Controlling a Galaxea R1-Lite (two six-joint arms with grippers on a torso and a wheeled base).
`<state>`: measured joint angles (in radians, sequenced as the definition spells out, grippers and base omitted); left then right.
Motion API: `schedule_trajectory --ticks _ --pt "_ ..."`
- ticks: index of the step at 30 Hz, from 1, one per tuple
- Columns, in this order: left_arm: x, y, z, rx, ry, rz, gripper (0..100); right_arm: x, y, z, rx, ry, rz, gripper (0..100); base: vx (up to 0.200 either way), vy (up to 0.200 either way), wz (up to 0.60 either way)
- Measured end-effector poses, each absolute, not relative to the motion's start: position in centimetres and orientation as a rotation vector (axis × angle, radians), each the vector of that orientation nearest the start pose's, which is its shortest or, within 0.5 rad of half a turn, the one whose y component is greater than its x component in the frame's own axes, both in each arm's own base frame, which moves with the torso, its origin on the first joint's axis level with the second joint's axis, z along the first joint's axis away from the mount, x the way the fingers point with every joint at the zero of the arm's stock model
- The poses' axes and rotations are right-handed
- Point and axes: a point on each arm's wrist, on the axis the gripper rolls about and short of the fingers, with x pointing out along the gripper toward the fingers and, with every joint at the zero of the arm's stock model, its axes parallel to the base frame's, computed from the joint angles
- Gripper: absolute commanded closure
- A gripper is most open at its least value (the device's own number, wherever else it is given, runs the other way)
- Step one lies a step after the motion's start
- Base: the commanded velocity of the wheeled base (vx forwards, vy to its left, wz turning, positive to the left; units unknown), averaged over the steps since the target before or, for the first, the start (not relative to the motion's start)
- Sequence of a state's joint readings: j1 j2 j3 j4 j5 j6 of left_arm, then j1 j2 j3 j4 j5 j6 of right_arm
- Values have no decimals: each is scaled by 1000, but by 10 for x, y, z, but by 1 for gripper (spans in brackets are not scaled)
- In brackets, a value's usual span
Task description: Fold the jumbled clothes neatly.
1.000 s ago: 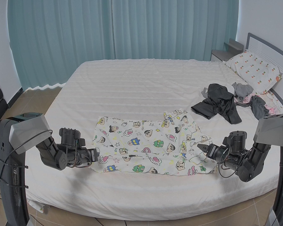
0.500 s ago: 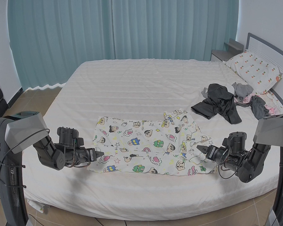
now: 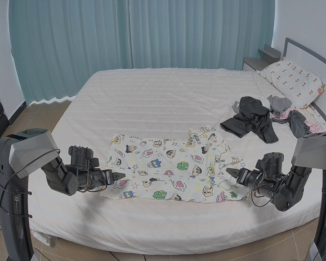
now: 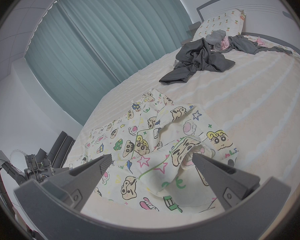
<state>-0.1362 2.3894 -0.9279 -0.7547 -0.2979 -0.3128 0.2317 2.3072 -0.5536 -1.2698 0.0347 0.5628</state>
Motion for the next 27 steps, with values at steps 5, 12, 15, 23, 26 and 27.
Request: schedule_trajectory --ticks 5,12,15,23,26,27 --pt "383 -61 -28 -364 784 -308 100 326 78 -11 501 542 118 0 0 0 0" --pt "380 -57 -25 -368 785 -293 100 326 78 -11 499 541 119 0 0 0 0" --pt "375 -57 -22 -366 789 -293 100 326 78 -11 499 542 119 0 0 0 0" --pt "357 -56 -8 -362 796 -293 100 325 80 -11 497 547 125 0 0 0 0" --pt "349 -54 -4 -362 801 -292 100 324 81 -11 496 548 127 0 0 0 0" --pt "345 -54 -2 -361 804 -292 100 324 81 -11 496 548 127 0 0 0 0"
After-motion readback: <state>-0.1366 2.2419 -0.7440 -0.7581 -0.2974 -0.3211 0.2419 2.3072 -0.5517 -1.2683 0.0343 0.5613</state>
